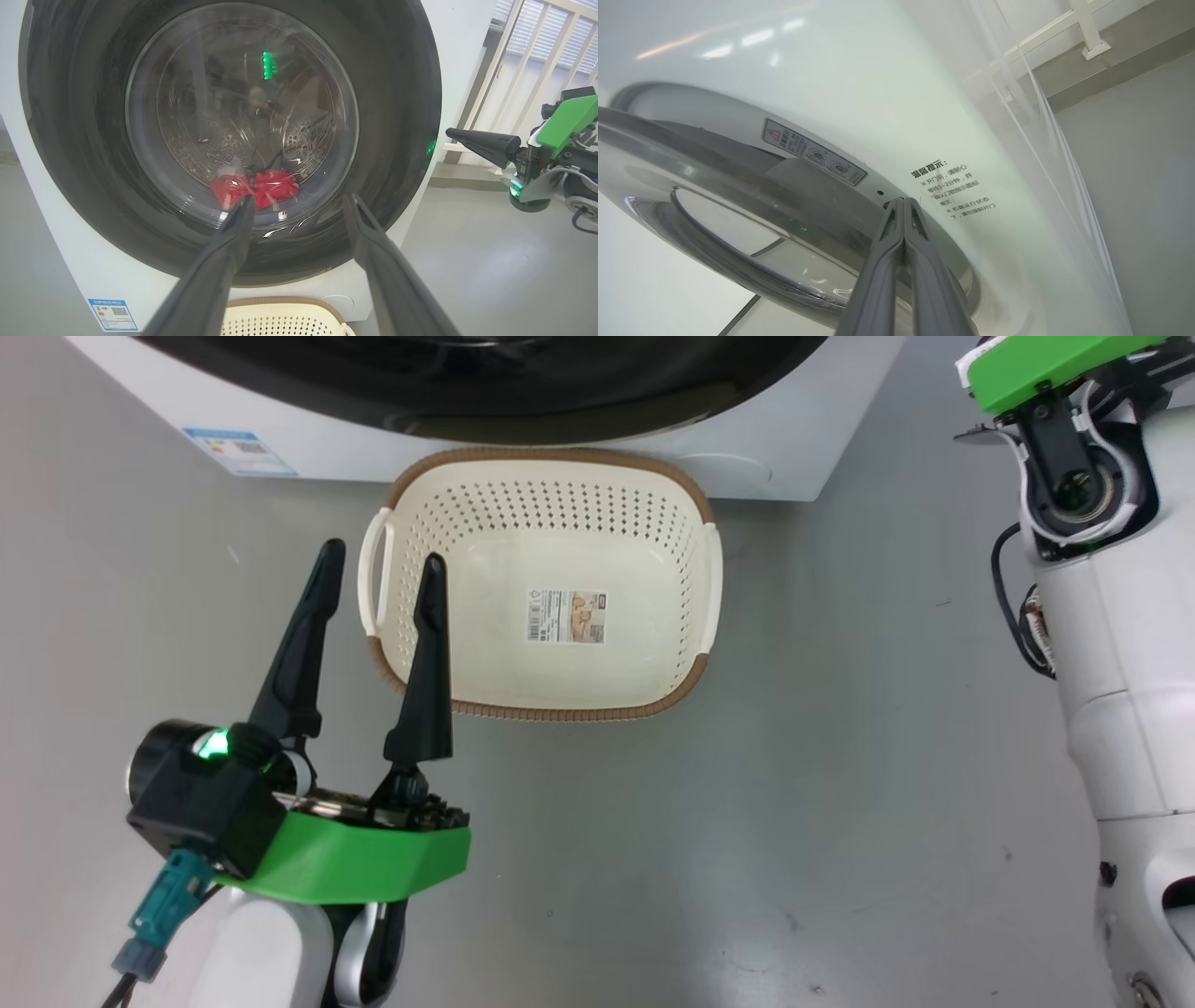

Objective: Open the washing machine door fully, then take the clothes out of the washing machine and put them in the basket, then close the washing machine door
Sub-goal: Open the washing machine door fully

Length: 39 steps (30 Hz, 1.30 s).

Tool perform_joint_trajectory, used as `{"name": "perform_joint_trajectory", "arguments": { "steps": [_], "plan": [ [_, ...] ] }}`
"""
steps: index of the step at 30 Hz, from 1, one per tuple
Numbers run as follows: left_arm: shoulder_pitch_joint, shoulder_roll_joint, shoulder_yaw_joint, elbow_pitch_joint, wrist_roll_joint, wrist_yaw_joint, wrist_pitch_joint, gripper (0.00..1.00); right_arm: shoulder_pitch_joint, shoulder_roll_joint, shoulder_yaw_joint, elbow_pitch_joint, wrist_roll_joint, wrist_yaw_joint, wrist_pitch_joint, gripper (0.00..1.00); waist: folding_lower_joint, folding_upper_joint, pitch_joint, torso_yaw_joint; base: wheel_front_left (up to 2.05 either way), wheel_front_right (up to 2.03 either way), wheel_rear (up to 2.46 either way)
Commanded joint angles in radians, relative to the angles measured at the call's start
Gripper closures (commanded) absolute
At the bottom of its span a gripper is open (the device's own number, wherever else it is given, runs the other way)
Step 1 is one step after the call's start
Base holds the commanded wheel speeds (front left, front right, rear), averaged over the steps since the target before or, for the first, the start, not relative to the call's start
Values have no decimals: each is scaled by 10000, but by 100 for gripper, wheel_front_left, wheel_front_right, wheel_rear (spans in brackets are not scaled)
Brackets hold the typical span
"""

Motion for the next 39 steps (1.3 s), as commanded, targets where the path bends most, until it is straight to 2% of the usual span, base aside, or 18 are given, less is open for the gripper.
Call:
{"name": "perform_joint_trajectory", "arguments": {
  "steps": [1, 11, 30, 39],
  "plan": [
    [-163, 232, 270, -323, 45, 90, 16, 0, -290, 120, 111, -333, 215, -7, 140, 100, -1, -1, 106, 103, 0, 0, 0],
    [-241, 286, 196, -375, 69, 136, -22, 0, -901, -50, -208, -267, 1811, -7, 1515, 100, -1, -1, 377, 345, 0, 0, 0],
    [-435, 318, 77, -285, 29, 195, -130, 0, -1749, -67, -265, 436, 3034, -7, 3016, 100, -1, -1, 728, 661, 0, 0, 0],
    [-466, 334, 17, -184, -11, 219, -181, 0, -1505, -36, 26, 284, 3305, -7, 3537, 100, -1, -1, 616, 596, 0, 0, 0]
  ]
}}
